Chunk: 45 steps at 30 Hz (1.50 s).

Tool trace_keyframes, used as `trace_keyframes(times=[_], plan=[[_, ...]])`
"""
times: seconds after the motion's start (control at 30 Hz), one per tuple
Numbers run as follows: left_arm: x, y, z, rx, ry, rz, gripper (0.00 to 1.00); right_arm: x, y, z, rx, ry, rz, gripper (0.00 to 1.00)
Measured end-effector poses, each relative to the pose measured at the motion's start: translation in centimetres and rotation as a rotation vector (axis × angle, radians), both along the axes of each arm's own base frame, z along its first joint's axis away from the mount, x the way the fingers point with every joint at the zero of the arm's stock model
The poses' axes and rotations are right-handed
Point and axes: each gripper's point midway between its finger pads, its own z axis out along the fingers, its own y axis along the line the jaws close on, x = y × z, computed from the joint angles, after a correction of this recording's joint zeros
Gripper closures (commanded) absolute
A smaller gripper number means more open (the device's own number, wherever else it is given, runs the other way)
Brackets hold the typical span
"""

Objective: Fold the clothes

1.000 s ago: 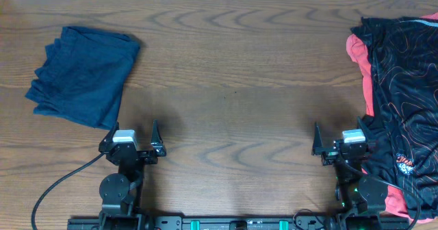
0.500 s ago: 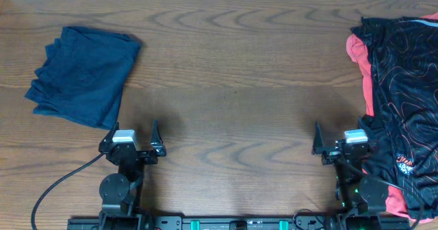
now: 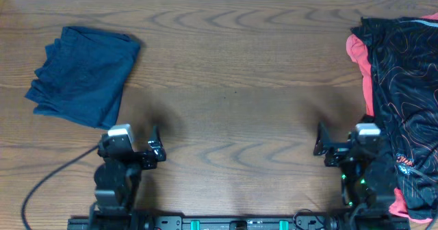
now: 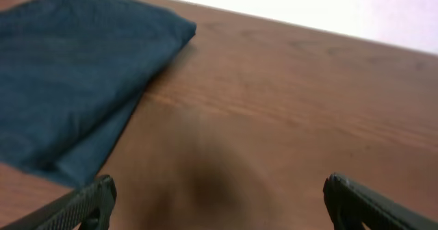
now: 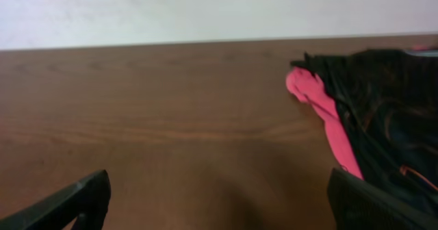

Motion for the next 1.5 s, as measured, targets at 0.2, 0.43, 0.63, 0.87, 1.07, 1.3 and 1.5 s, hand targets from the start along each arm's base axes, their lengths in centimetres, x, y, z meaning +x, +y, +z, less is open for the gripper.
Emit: trace_keyframes(times=[0.2, 0.43, 0.63, 0.87, 1.07, 1.3, 1.5], plan=[[-0.3, -0.3, 2.5, -0.001, 0.199, -0.014, 0.02, 0.3, -1.1, 2.1, -0.002, 0.218, -0.063, 0.01], [0.0, -0.8, 3.2, -0.013, 0.39, -0.034, 0.02, 2.3, -2.6, 1.6, 0.003, 0.496, -0.124, 0.01], [-0.1, -0.9, 2.5, -0.016, 0.46, -0.034, 0.02, 2.9, -4.7, -1.9, 0.006, 0.716, -0.254, 0.01], [-0.1, -0.9, 2.5, -0.017, 0.463, -0.036, 0.02, -1.9, -13.0, -7.1, -0.03, 1.006, -0.734, 0.14], [-0.2, -0.9, 2.4, -0.017, 0.464, -0.036, 0.02, -4.2, -16.8, -9.5, -0.002, 1.106, -0.967, 0.13], [-0.2, -0.9, 2.4, -0.017, 0.463, -0.036, 0.02, -5.1, -18.8, -11.6, 0.03, 1.157, -1.076, 0.15], [-0.2, -0.9, 2.4, -0.017, 0.464, -0.037, 0.02, -5.0, -20.4, -12.8, 0.08, 1.133, -1.145, 0.19]])
